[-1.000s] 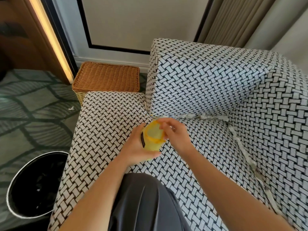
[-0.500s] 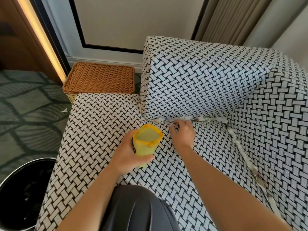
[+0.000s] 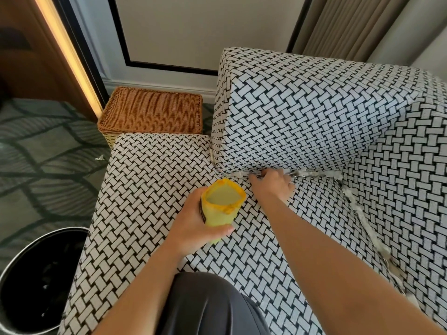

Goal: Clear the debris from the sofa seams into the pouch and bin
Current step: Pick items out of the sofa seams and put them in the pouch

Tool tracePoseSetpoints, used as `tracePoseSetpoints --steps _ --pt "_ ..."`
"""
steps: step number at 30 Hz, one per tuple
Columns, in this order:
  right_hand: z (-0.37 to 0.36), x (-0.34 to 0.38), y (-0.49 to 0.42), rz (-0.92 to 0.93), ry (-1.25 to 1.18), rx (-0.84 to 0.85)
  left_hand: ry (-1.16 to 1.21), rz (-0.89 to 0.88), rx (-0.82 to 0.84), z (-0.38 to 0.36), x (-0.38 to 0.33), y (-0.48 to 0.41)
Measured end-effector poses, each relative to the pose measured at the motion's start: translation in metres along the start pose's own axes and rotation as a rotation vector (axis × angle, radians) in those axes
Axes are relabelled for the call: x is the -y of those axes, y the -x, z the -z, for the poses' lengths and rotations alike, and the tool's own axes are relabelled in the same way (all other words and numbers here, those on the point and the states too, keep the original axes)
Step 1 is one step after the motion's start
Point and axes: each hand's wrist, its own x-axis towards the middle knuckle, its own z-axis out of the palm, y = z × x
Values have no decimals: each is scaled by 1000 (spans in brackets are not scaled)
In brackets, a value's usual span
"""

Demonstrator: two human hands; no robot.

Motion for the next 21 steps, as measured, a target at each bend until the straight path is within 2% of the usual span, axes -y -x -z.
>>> tracePoseSetpoints --steps 6,10,13,16,18,21 --pt "0 -5 0 99 -20 16 -41 -27 2 0 -1 1" --pt "7 -19 13 219 -245 14 -112 -33 19 0 -2 2" --pt "19 -28 29 300 -386 90 -192 -49 41 0 -3 3" --pt "42 -26 51 280 -765 142 -261 -39 61 0 -3 1" --pt "59 -18 70 367 -935 176 -298 -27 60 0 -4 1" --pt "68 -7 90 539 -941 290 -289 -12 62 0 -5 3"
